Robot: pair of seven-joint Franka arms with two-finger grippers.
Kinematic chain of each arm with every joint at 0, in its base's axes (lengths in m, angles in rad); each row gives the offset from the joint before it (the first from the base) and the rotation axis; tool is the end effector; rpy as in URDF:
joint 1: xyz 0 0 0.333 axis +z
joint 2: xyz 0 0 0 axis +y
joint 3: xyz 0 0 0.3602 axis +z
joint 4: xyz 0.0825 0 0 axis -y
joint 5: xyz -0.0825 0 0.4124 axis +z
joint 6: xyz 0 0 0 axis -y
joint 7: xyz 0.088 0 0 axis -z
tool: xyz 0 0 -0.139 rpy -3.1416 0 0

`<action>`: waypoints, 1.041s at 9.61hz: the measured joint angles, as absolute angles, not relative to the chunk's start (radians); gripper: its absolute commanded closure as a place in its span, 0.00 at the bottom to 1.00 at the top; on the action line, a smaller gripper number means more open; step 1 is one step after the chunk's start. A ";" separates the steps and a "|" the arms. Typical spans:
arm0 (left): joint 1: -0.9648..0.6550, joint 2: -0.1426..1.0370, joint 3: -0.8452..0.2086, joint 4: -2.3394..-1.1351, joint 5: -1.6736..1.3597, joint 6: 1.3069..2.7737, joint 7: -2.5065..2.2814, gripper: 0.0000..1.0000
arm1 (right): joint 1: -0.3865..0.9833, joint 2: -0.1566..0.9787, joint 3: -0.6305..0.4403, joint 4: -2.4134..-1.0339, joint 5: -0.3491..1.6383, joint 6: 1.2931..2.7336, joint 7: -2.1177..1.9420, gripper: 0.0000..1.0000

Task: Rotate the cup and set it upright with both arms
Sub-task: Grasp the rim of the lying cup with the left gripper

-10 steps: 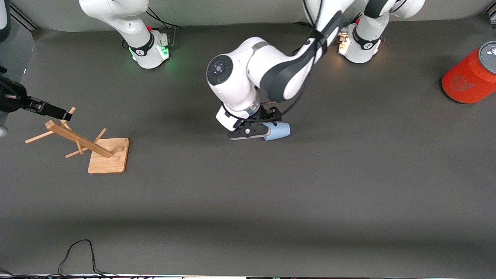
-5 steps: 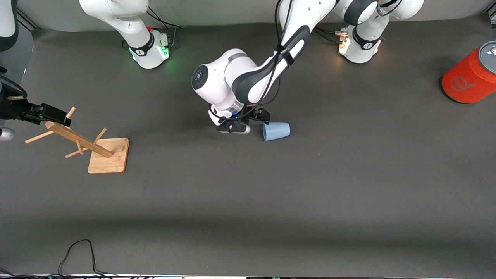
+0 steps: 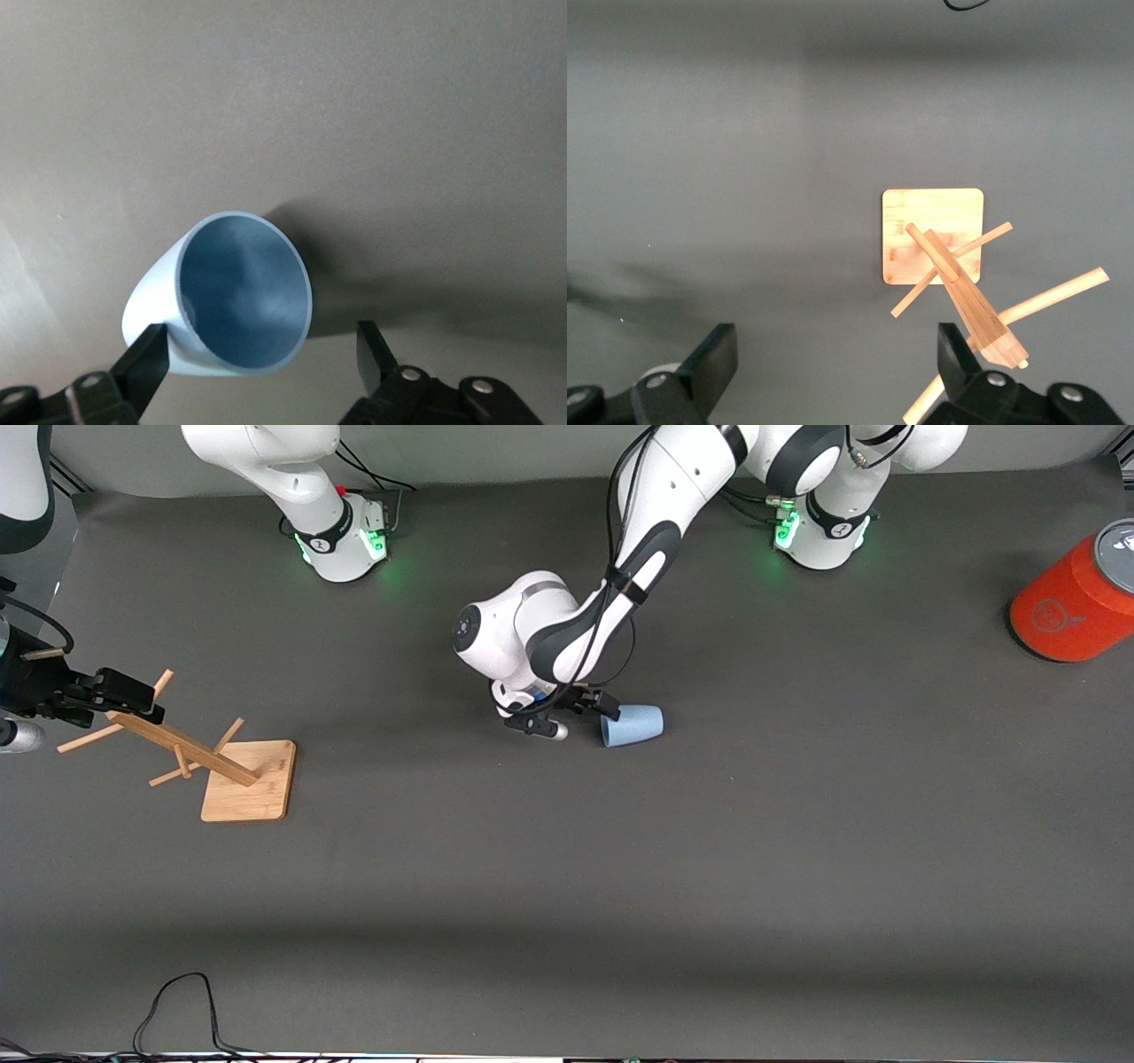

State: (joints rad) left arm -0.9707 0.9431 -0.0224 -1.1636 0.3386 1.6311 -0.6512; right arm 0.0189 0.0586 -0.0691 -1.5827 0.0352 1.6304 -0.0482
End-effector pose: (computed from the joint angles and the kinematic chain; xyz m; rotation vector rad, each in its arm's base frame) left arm 0.4528 -0.6058 0.1801 -2.5226 0.5642 0.1273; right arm 0.6066 -0.0246 0.6012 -3.1100 0.0065 0.0143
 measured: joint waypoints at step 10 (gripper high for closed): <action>-0.972 0.946 -0.018 -1.180 0.514 1.622 -0.309 0.96 | 0.017 0.058 -0.074 -1.582 0.034 1.633 -0.159 0.00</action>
